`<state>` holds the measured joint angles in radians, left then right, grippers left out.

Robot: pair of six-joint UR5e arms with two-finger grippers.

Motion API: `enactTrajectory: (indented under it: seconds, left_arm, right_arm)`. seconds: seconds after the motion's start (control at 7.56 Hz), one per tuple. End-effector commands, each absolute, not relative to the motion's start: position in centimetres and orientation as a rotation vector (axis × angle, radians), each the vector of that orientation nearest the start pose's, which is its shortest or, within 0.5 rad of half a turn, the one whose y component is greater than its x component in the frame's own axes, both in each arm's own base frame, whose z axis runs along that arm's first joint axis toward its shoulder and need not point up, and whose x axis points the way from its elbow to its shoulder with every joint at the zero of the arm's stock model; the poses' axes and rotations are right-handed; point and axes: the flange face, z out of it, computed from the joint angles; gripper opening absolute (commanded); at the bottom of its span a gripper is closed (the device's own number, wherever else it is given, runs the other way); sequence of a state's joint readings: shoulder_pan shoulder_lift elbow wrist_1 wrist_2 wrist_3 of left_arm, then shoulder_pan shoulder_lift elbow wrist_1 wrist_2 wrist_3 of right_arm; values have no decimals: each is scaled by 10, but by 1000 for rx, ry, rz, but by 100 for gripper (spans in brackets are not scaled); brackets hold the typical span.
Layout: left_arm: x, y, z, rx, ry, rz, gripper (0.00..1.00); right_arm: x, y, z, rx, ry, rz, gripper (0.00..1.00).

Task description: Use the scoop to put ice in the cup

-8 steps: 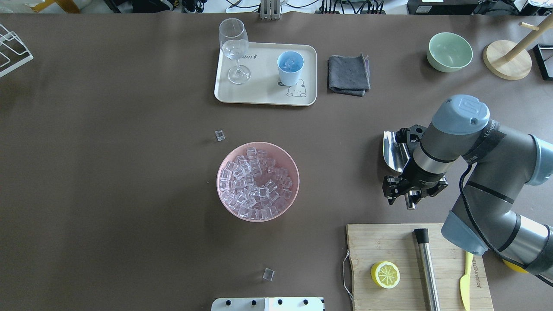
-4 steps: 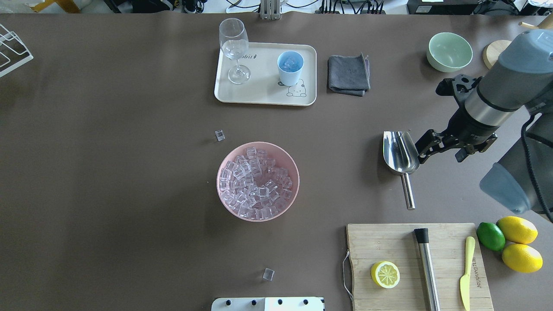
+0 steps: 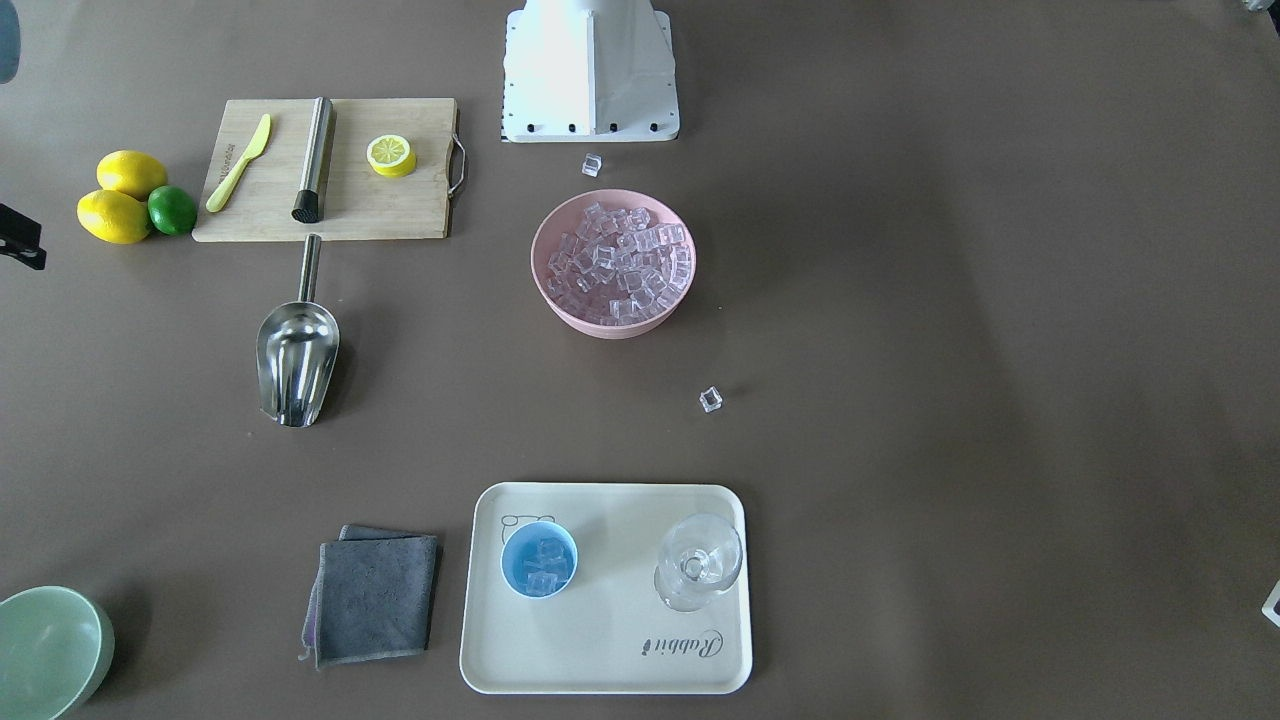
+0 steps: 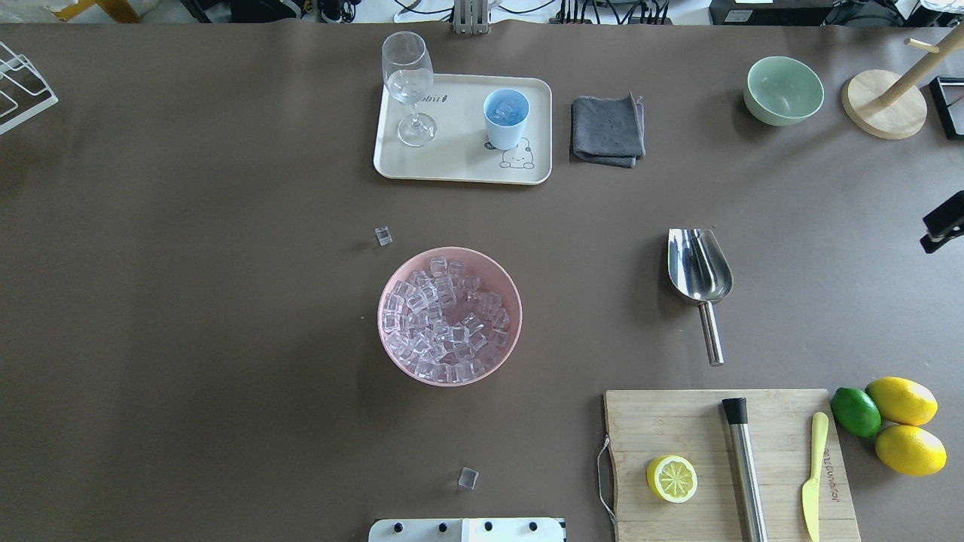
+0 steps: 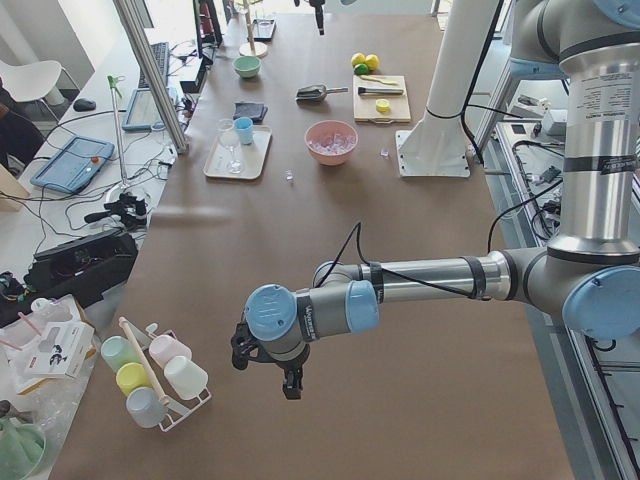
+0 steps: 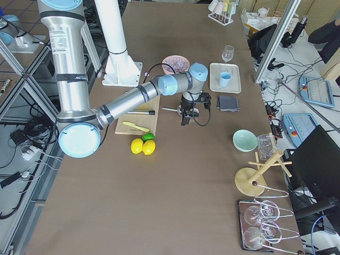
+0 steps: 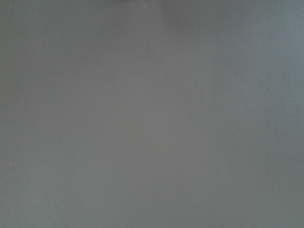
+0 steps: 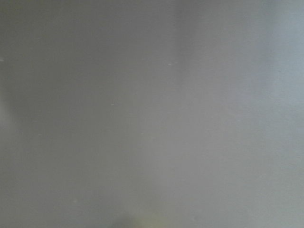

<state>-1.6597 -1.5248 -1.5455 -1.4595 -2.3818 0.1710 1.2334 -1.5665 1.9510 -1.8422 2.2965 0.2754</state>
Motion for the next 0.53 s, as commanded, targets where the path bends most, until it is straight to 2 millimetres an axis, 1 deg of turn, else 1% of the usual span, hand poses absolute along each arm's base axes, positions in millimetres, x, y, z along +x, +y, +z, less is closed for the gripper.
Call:
enactTrajectory:
  seconds: [0.0,0.13,0.26,0.4]
  left_arm:
    - [-102,-450,702,-69,806,7,99]
    - [-102,-451,701,-67,805,9,99]
    - [-102,-451,701,-68,806,8,98]
    - [-101,-451,701,-67,806,10,99]
  right_arm:
    - [49,-439,618,-112,-708,-66,100]
    - [70,-425,645,-147,-712,-11,100]
    - [76,-423,663,-137,-713,2,100]
    - [77,-422,677,-119,-714,2,100]
